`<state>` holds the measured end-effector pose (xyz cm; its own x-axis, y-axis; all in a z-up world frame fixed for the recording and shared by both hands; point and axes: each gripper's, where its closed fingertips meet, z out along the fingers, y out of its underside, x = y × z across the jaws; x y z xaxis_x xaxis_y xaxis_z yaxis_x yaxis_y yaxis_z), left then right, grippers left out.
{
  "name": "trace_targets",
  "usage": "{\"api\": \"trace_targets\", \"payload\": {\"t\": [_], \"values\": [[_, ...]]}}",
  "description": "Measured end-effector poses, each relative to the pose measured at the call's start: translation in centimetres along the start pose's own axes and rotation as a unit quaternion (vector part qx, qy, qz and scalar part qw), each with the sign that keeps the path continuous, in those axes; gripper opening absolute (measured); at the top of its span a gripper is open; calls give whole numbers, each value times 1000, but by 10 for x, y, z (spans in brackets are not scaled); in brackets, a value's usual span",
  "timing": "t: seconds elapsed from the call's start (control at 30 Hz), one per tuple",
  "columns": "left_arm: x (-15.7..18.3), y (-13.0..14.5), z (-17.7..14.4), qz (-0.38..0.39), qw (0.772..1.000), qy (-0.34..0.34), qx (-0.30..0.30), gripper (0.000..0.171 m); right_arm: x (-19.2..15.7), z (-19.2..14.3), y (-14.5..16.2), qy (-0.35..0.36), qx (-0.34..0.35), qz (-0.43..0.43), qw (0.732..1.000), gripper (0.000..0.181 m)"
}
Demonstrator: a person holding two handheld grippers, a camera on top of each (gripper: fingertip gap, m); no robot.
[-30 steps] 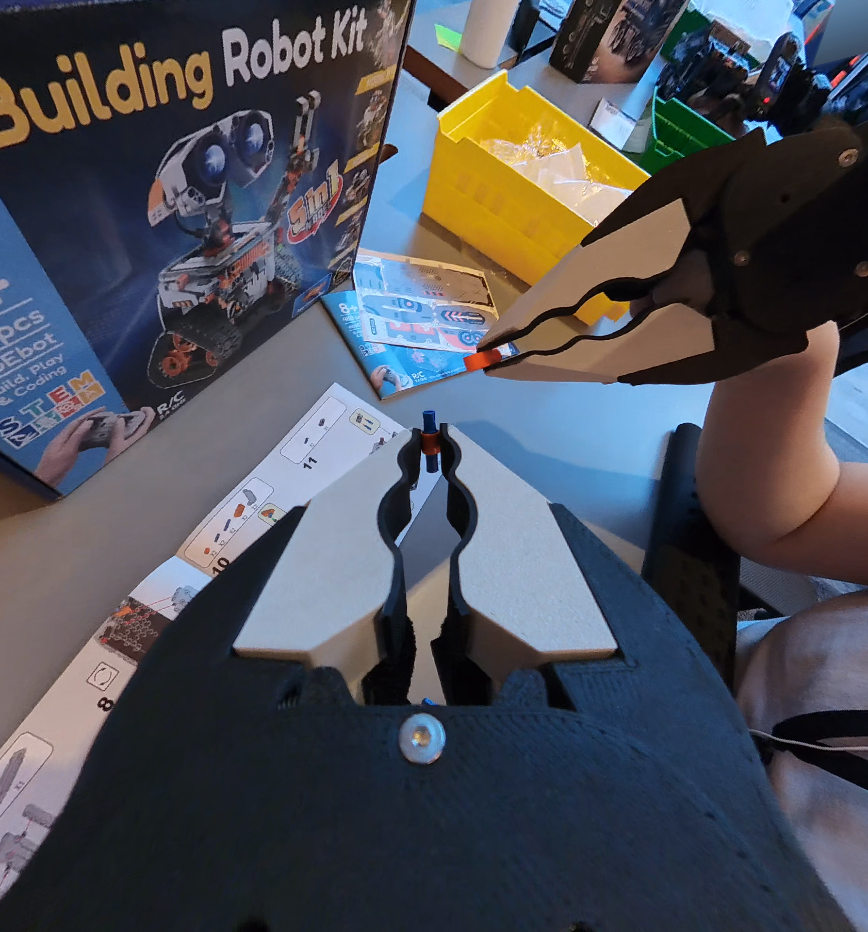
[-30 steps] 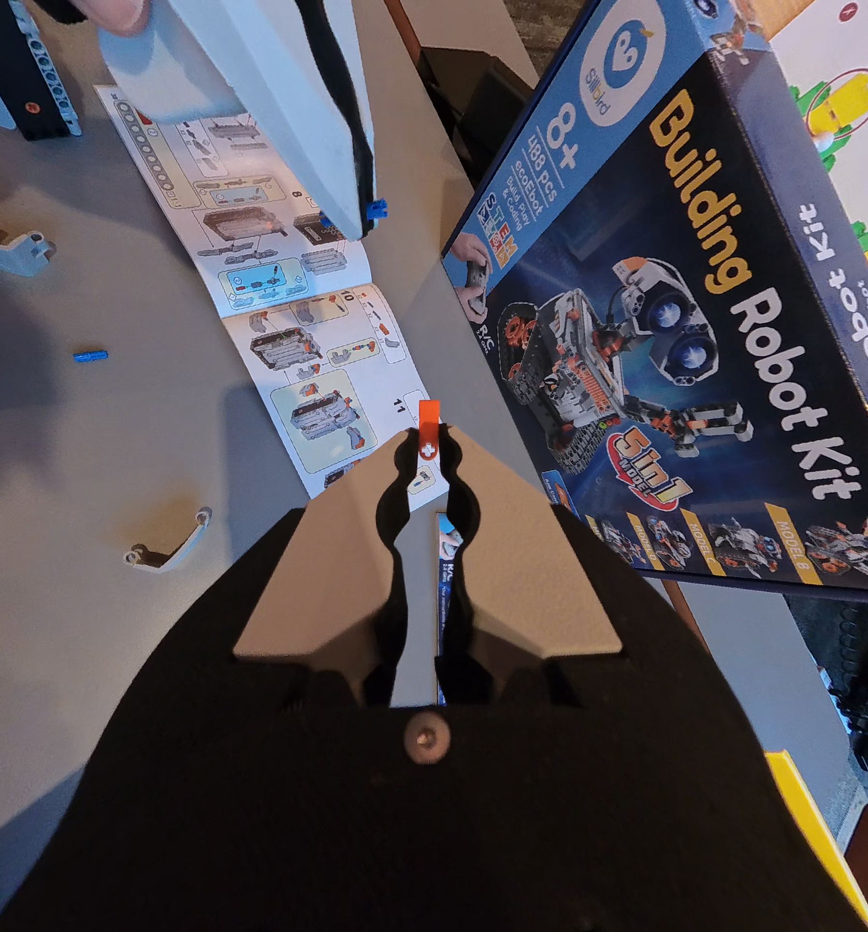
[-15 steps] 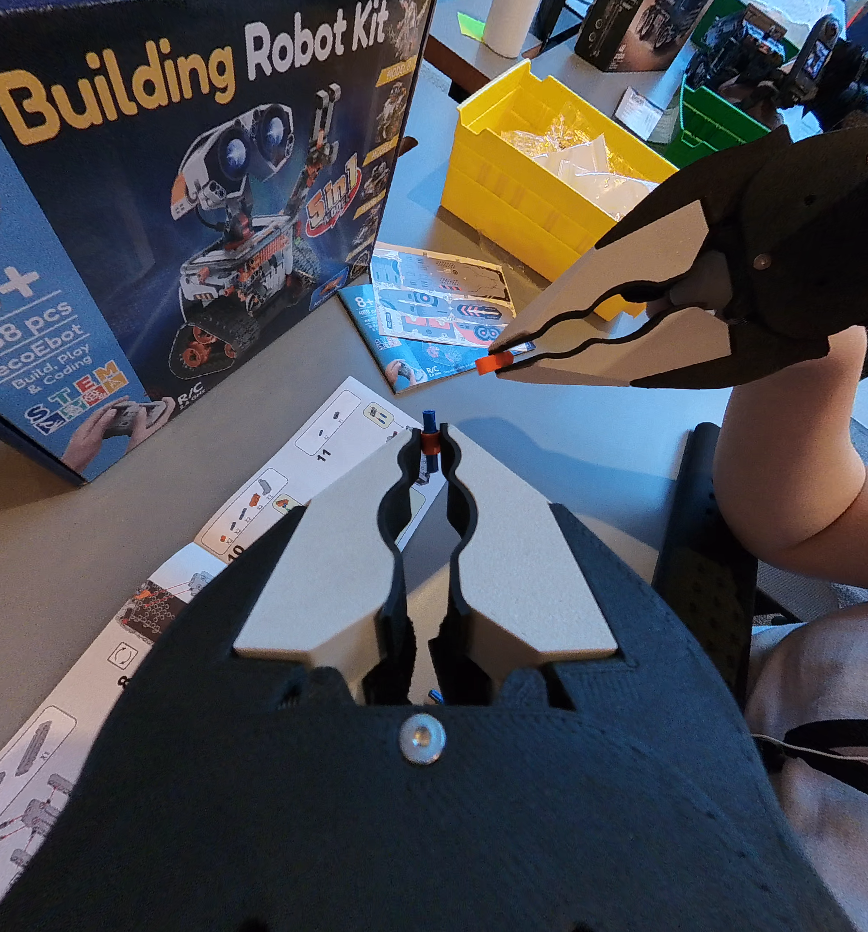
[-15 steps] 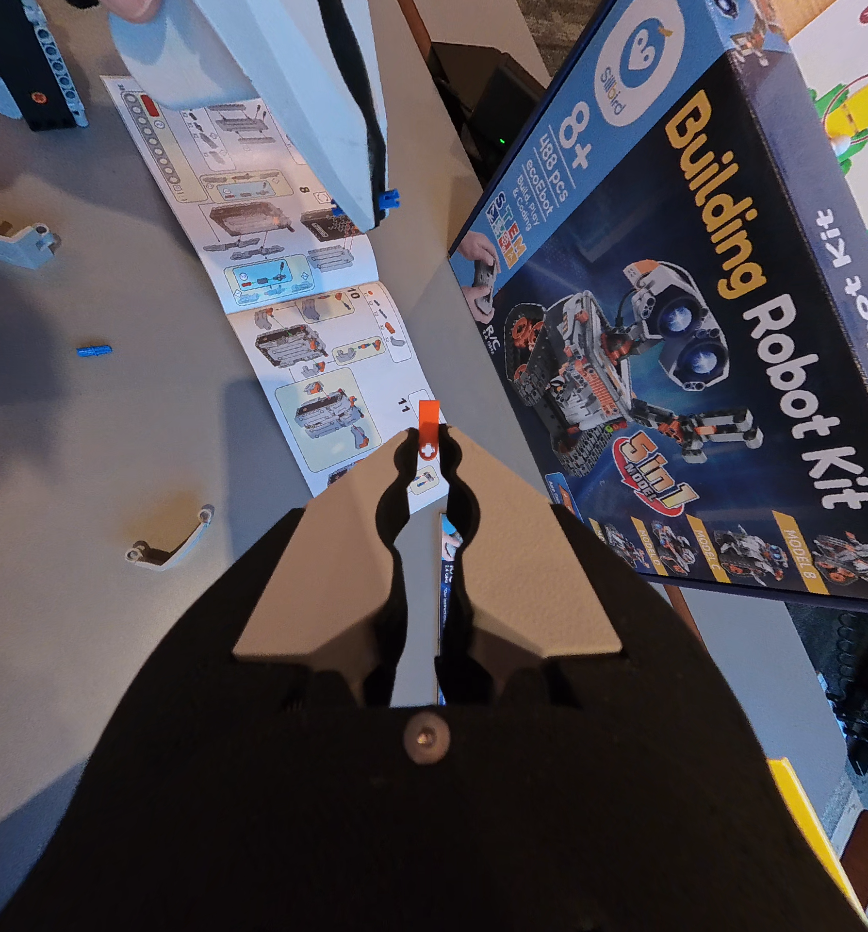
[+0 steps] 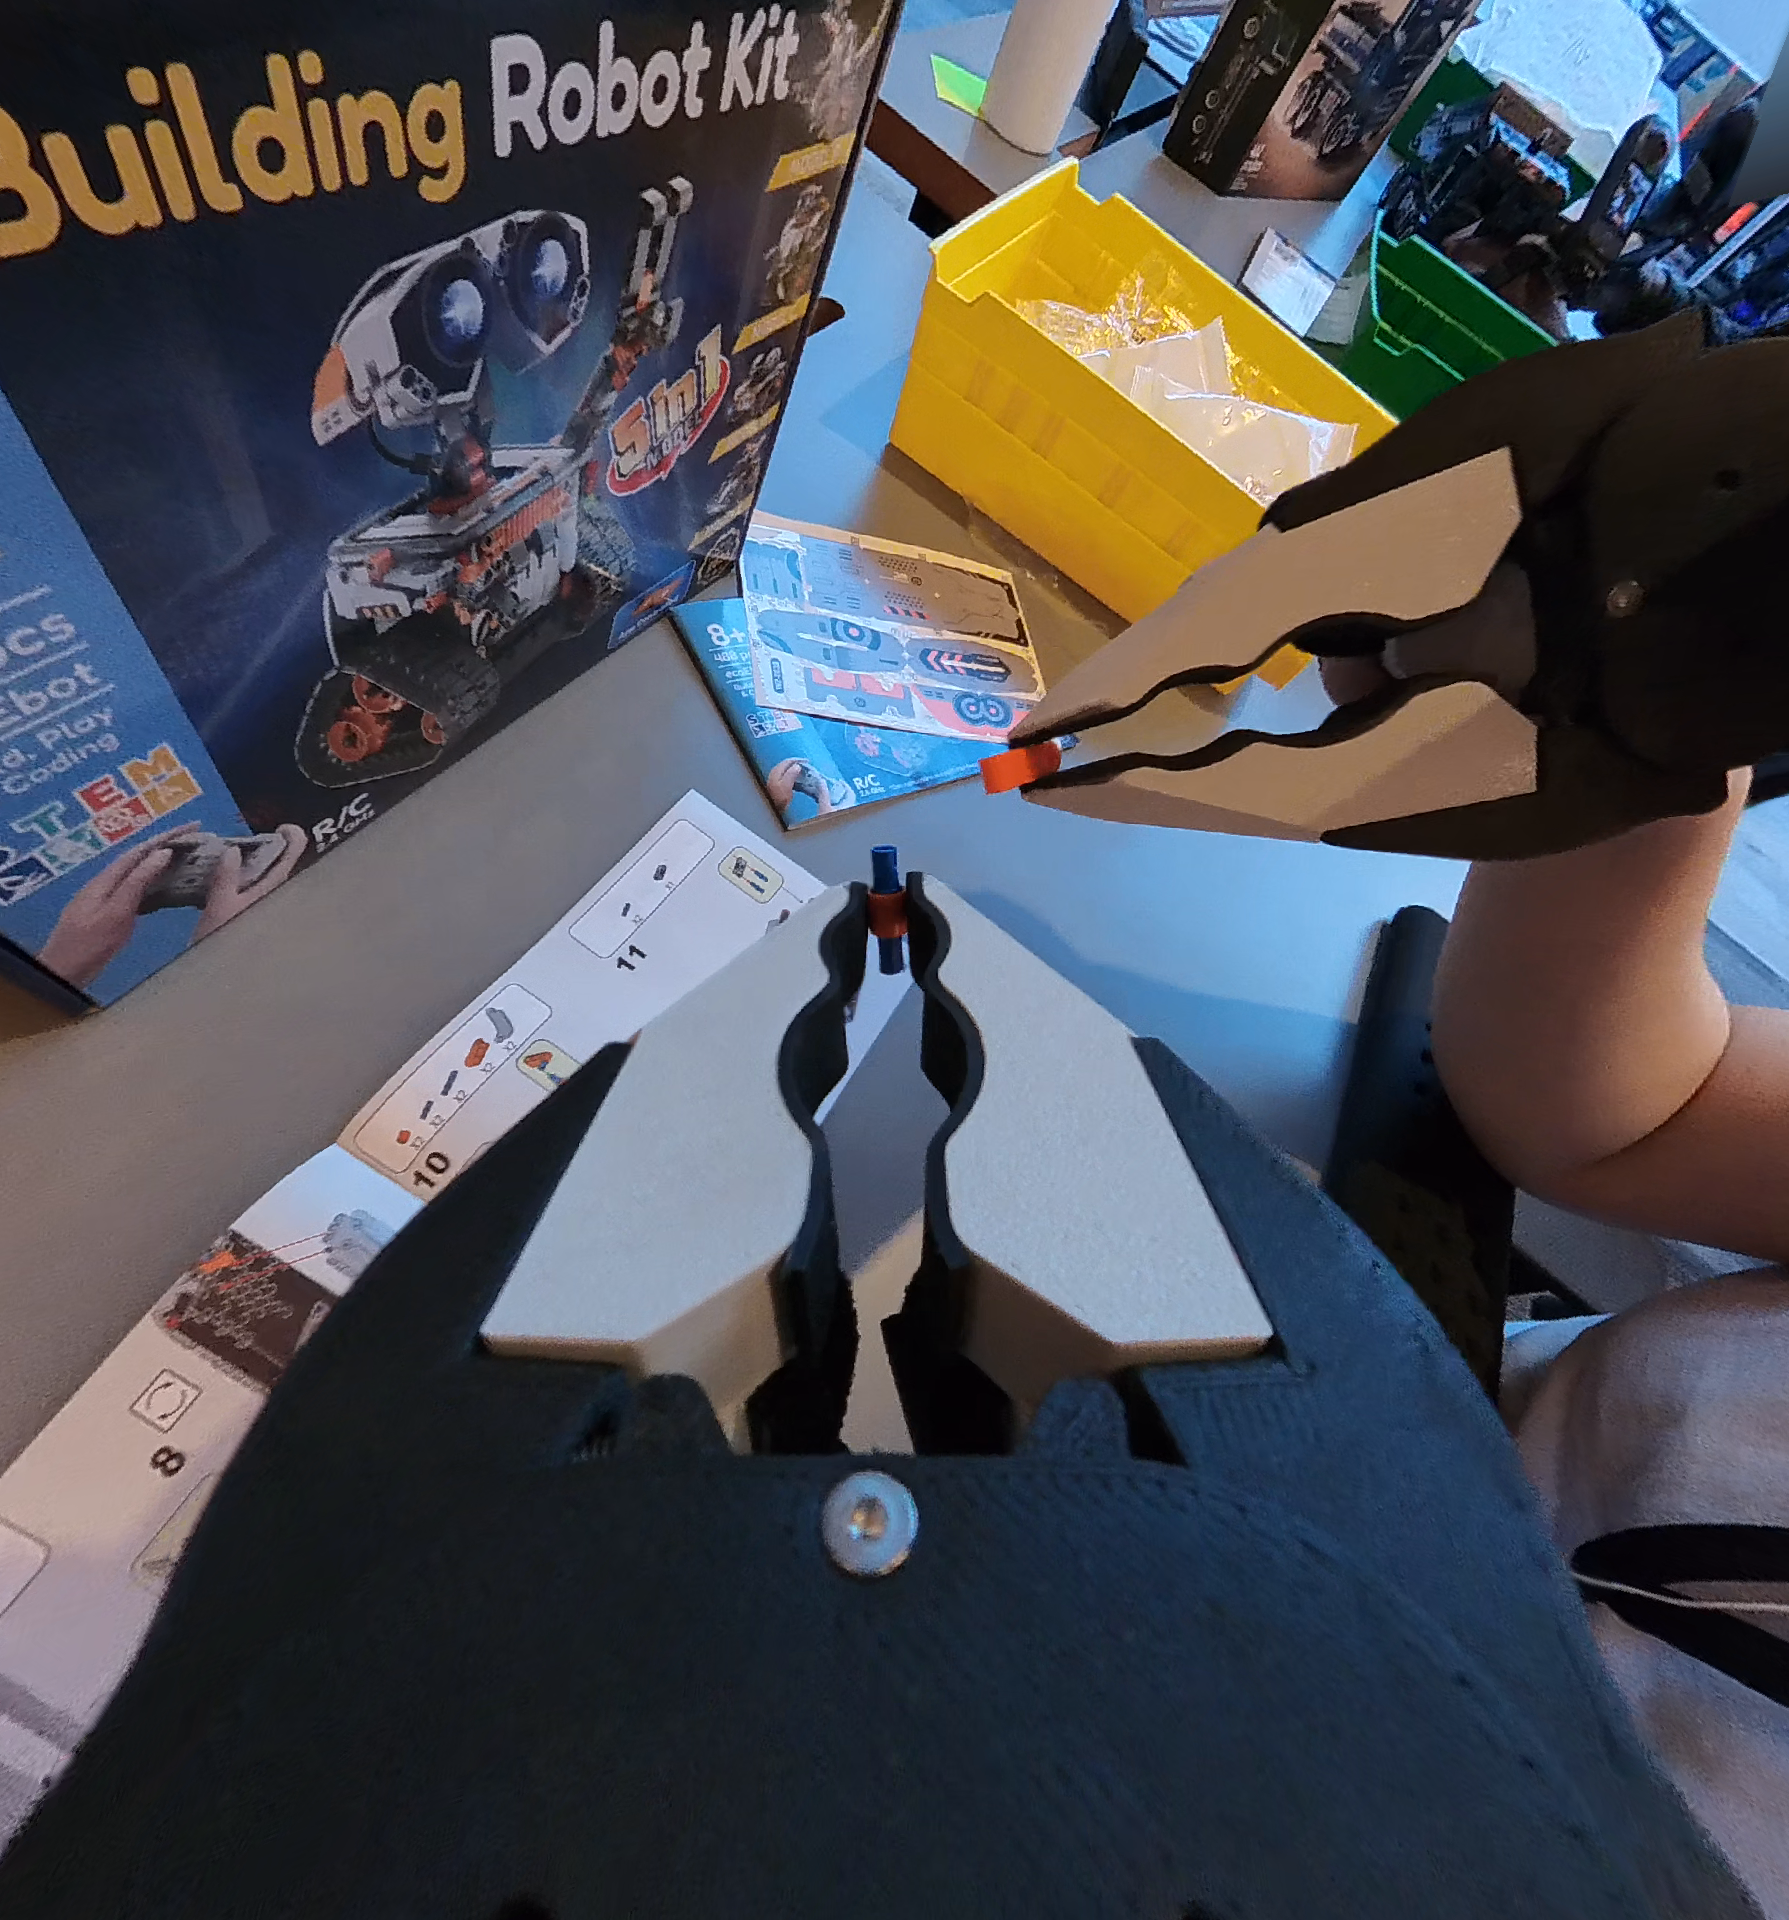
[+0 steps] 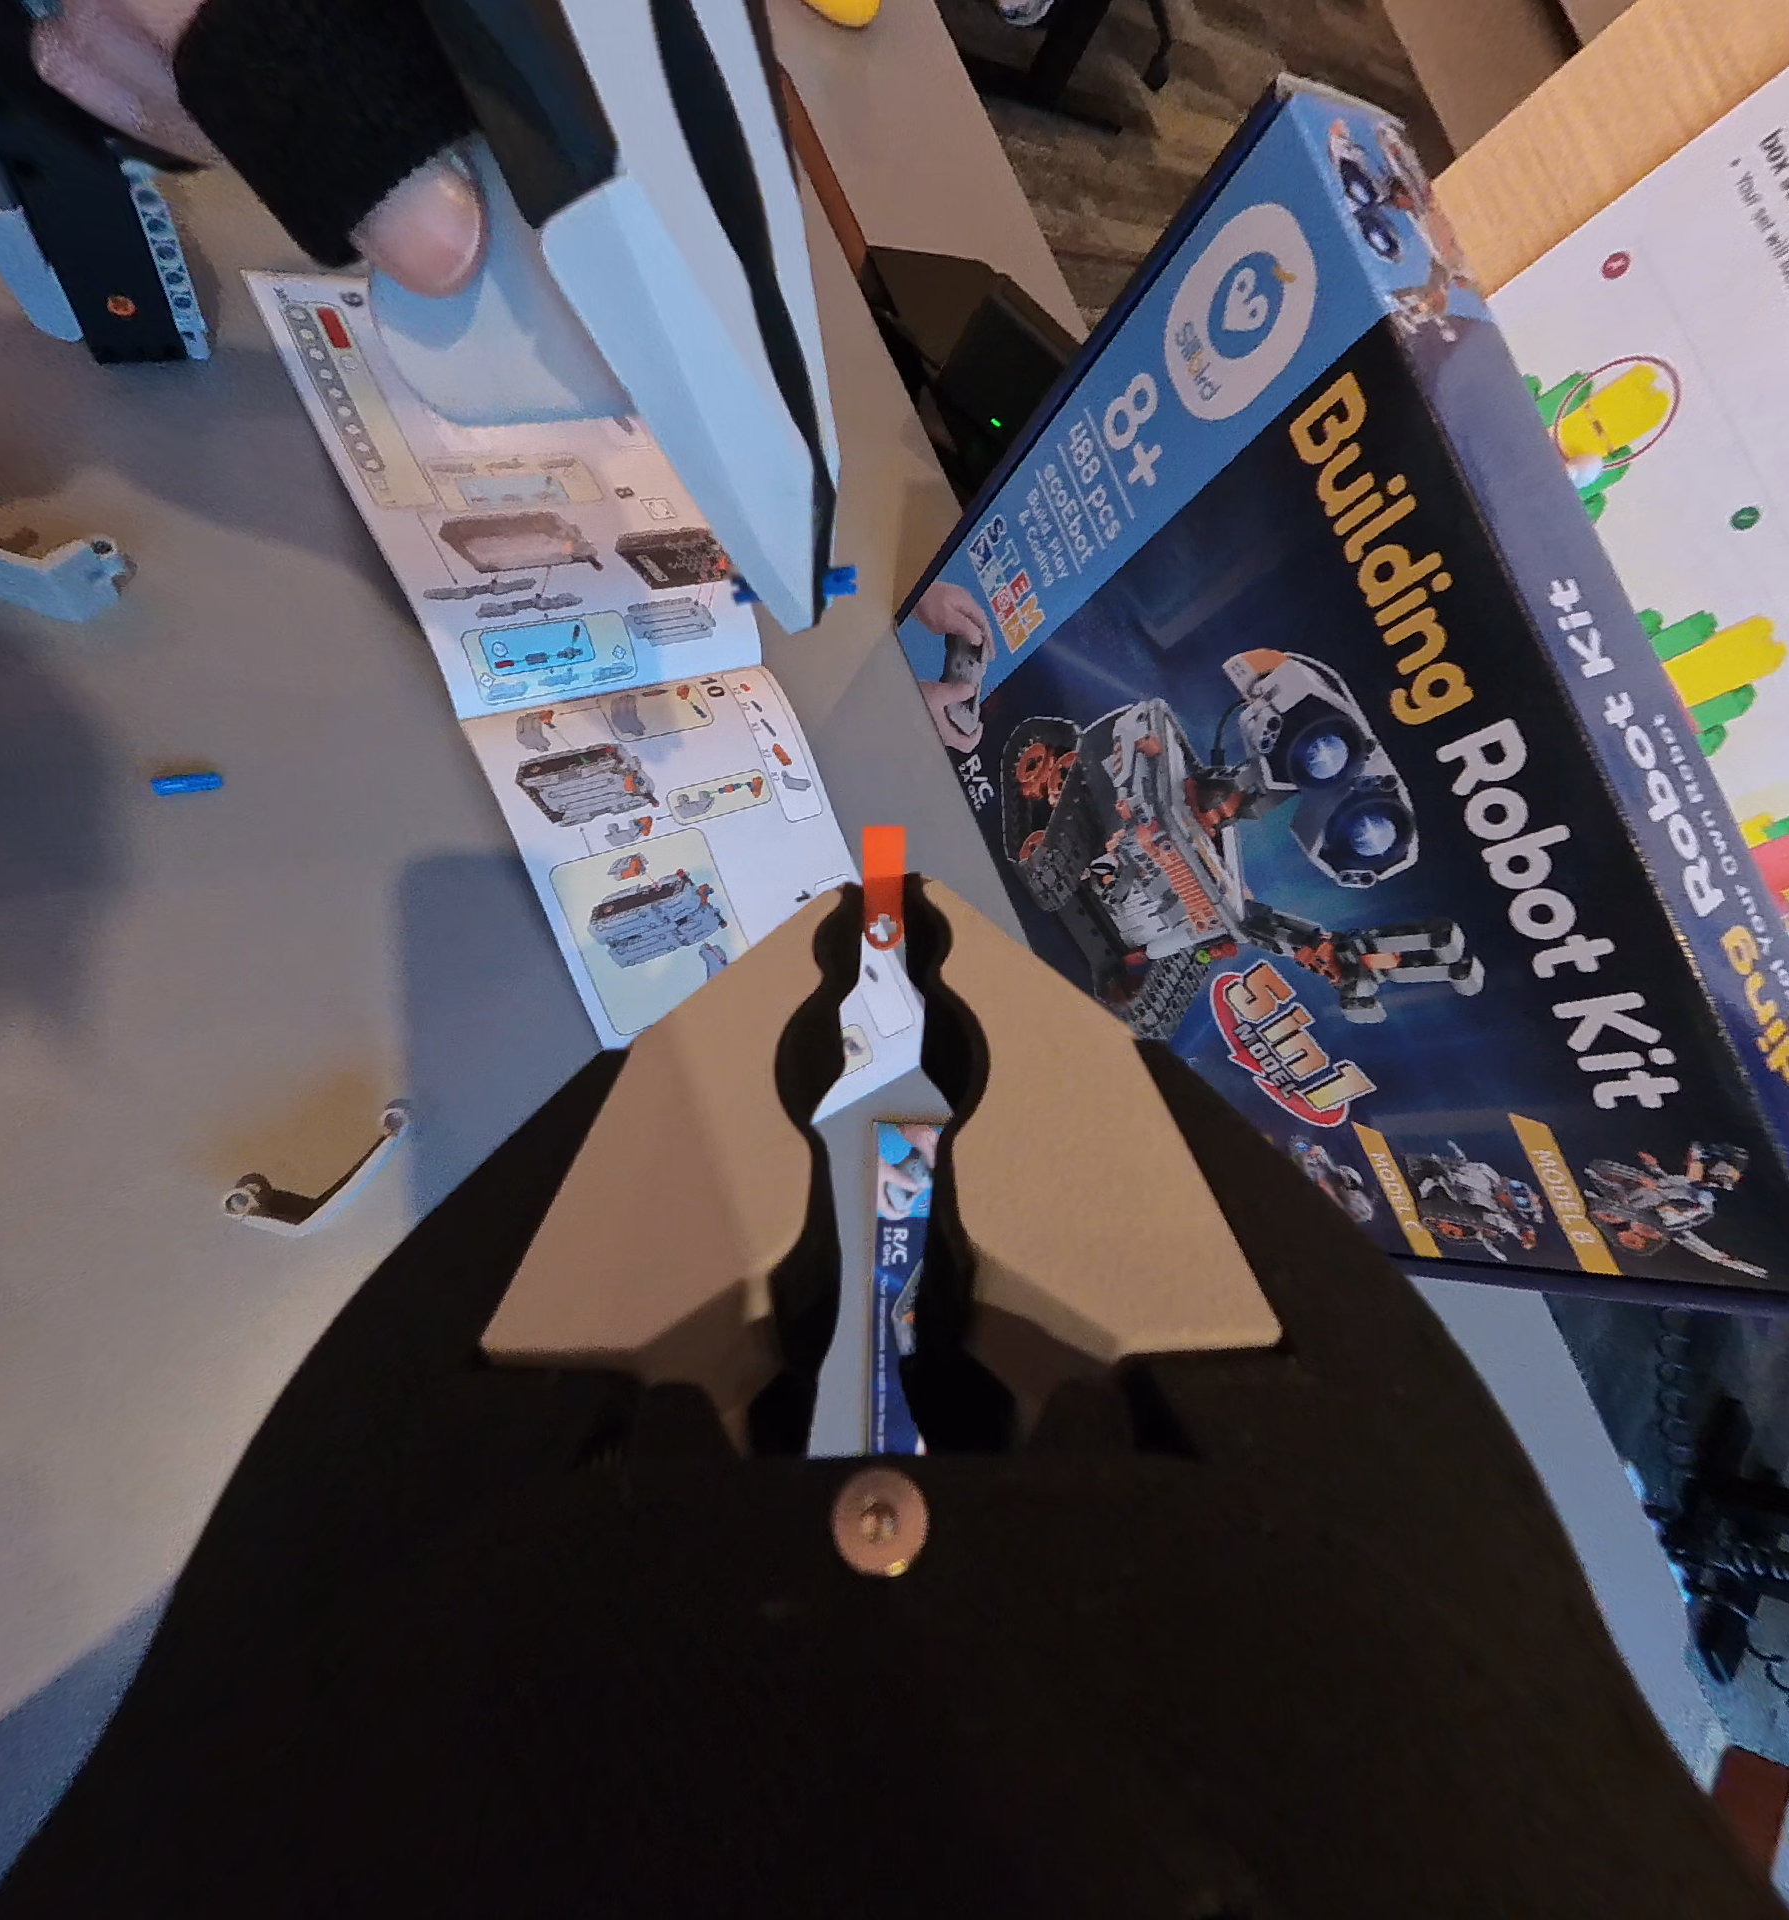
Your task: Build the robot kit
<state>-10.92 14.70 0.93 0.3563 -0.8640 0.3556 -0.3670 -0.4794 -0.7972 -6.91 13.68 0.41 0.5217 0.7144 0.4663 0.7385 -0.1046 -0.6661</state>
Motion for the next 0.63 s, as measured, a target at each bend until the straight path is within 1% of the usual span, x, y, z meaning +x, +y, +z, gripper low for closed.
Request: {"api": "trace_targets", "payload": {"t": [0.17, 0.23, 0.33, 0.37, 0.43, 0.5, 0.63], "values": [[9, -2, 7, -5, 1000, 30, 3, 5, 9, -5, -7, 29, 19, 0, 999, 6], [16, -5, 7, -16, 998, 58, 13, 5, 14, -10, -13, 40, 38, 5, 998, 6], [29, -15, 3, -31, 992, 115, 44, 5, 24, -19, -20, 67, 64, 6, 996, 6], [35, -19, -1, -34, 988, 141, 60, 5, 26, -23, -21, 73, 70, 6, 995, 6], [52, -29, -12, -46, 972, 212, 91, 5, 29, -30, -26, 77, 87, 7, 993, 6], [69, -36, -24, -49, 955, 270, 115, 4, 23, -37, -33, 56, 110, 10, 992, 6], [106, -42, -46, -4, 926, 351, 137, 4, 10, -60, -57, 17, 172, 23, 985, 6]]}}
